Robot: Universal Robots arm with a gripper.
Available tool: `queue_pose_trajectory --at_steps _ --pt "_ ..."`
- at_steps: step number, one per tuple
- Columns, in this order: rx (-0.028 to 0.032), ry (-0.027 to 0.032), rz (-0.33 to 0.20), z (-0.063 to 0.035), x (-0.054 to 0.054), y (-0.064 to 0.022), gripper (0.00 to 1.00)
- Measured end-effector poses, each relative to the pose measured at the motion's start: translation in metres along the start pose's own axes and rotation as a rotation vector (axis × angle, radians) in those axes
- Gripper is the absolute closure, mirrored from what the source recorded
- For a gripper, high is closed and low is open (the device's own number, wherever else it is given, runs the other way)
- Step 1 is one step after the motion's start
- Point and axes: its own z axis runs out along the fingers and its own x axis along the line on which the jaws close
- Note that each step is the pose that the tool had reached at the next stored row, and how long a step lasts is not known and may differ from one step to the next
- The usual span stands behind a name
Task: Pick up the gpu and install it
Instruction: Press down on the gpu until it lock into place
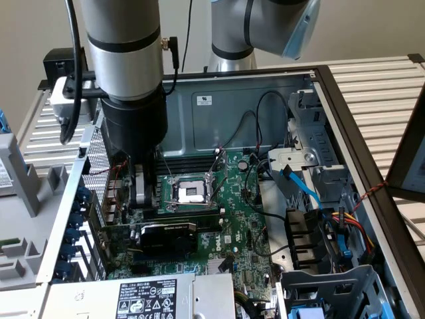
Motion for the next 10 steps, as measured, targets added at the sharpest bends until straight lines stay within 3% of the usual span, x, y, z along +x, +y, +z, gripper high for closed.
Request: queue_pose_trajectory --at_steps 4,7,10 --pt "-0.0016 0.0 0.0 -0.0007 0.005 -0.0134 0.89" --pt "-0.011 -0.0026 0.0 -0.0009 0.008 -0.02 0.89" --pt "-0.0182 -0.0086 0.0 0.0017 0.008 -0.021 0.89"
